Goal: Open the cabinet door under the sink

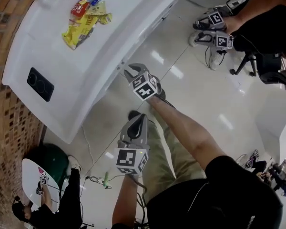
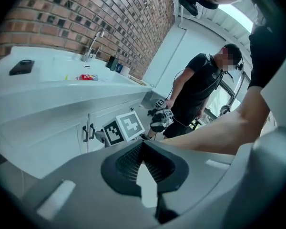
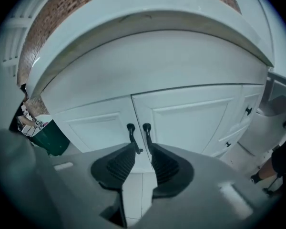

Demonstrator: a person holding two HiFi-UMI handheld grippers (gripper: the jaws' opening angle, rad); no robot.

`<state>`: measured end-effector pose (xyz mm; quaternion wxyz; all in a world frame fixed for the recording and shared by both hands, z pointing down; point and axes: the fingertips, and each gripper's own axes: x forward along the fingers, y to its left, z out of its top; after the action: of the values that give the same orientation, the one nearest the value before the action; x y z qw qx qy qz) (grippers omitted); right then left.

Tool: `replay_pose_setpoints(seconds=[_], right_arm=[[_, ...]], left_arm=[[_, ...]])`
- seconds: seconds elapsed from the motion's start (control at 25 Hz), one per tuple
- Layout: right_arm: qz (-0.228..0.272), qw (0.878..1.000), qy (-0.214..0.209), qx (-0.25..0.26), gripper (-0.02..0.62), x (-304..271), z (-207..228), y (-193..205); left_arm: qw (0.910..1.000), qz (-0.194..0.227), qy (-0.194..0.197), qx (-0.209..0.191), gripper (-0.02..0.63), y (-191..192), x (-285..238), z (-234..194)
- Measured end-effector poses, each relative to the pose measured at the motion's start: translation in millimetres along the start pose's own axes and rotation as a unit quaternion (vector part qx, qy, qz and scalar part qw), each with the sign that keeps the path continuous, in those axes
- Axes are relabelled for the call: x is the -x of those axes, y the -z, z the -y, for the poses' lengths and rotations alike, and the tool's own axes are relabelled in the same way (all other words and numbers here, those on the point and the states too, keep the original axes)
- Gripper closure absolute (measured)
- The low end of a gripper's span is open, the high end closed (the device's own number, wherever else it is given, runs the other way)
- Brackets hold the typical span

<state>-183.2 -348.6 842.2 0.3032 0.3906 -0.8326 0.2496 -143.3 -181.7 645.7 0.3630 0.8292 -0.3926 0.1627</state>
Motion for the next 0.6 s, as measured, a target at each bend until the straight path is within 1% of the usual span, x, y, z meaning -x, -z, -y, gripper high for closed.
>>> replay_pose_setpoints(seconds=[0.16,0.4,0.48,0.6], right_arm=[[-0.001,1.0,0.008,0.006,0.502,-20.5,10.6,5.6],[-0.002,1.0,0.006,0.027,0.502,-43.4,12.4,3.3],[-0.002,0.999,0.006,0.031,0.508,-50.1,11.0,1.5],[-0.003,0.999,0.016,0.039,0.539,-58.7,11.7,-0.1]], left_arm=[[1.0,-0.004,-0.002,0.006,0.591,10.1,-2.6,-3.4],[0.9997,-0.012,-0.011,0.015,0.591,20.1,4.2,-10.8],[0.9996,-0.017,-0.016,0.016,0.591,23.2,8.2,-14.3],[0.9994,-0.022,-0.022,0.015,0.591,27.6,13.3,-20.0]])
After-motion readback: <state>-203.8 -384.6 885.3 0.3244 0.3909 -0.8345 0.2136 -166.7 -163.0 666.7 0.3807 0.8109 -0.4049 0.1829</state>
